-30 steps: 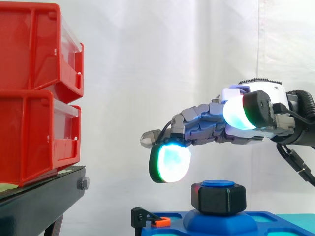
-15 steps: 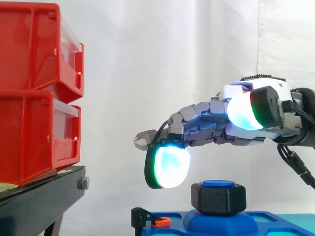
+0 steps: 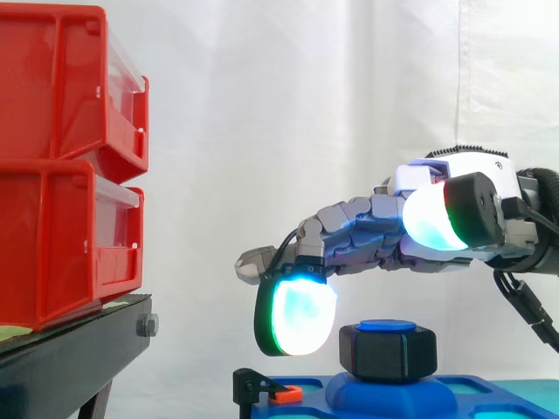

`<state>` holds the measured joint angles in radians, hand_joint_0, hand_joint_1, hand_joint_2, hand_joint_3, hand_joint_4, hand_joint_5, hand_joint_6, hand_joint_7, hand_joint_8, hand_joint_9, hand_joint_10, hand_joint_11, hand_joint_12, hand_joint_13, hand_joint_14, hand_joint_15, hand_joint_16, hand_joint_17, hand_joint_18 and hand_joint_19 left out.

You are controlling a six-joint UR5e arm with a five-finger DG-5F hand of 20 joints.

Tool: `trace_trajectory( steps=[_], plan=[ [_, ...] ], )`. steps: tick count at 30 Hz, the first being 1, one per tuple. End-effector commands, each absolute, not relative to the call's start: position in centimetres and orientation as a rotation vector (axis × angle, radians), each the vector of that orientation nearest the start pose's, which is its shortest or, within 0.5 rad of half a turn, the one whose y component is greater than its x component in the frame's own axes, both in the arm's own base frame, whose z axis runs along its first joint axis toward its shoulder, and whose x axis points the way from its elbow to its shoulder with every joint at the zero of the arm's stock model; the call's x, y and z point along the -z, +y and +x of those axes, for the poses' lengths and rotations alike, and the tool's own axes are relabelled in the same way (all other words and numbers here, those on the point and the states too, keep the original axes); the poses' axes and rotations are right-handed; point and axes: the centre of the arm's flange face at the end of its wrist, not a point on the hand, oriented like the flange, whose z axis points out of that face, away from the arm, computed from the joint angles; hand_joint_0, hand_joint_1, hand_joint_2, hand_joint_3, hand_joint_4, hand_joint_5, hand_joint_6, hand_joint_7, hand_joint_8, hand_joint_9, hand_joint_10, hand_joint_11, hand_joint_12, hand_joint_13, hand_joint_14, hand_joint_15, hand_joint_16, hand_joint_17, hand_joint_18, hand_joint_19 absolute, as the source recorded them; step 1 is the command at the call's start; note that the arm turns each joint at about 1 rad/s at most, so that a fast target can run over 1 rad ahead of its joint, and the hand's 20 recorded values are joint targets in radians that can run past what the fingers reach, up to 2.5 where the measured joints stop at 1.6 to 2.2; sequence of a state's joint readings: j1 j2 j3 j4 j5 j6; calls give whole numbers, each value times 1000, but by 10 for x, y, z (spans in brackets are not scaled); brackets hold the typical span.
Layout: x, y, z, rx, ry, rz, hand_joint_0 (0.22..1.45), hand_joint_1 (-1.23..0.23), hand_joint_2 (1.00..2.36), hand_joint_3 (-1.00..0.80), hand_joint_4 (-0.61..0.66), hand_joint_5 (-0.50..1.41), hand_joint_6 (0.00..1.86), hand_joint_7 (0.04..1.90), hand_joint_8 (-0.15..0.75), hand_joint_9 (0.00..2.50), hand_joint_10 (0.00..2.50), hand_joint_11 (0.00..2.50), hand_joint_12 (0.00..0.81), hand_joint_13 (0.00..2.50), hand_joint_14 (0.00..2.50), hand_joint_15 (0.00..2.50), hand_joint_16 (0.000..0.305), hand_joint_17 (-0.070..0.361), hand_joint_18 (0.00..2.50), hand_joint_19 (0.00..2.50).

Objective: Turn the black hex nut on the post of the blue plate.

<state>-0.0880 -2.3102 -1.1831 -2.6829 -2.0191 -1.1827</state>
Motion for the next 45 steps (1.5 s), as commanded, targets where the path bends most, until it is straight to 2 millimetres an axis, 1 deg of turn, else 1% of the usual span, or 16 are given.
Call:
trace_trajectory(
  steps=[1,5,10,29,37,45],
  plan=[
    [-251,-159,742,-567,1502,-11,472,-157,1000,-500,338,-188,504,990,296,270,0,0,377,174,1,56,53,120,166,287],
    [-249,-162,741,-565,1505,-8,472,-157,1000,-500,338,-188,504,985,297,270,0,0,377,175,2,49,53,120,168,287],
    [-236,-164,734,-565,1522,1,472,-156,1000,-500,334,-188,504,989,296,270,0,0,377,174,2,53,53,120,170,279],
    [-240,-173,736,-571,1486,9,473,-156,1000,-500,337,-188,504,990,295,266,0,0,377,178,1,53,53,120,174,286],
    [-240,-183,733,-564,1483,13,473,-156,1000,-500,337,-189,504,994,294,264,0,0,377,181,0,54,53,120,172,286],
    [-240,-188,731,-558,1485,17,472,-156,1000,-500,334,-188,504,995,293,264,0,0,376,182,2,58,53,120,175,286]
  ],
)
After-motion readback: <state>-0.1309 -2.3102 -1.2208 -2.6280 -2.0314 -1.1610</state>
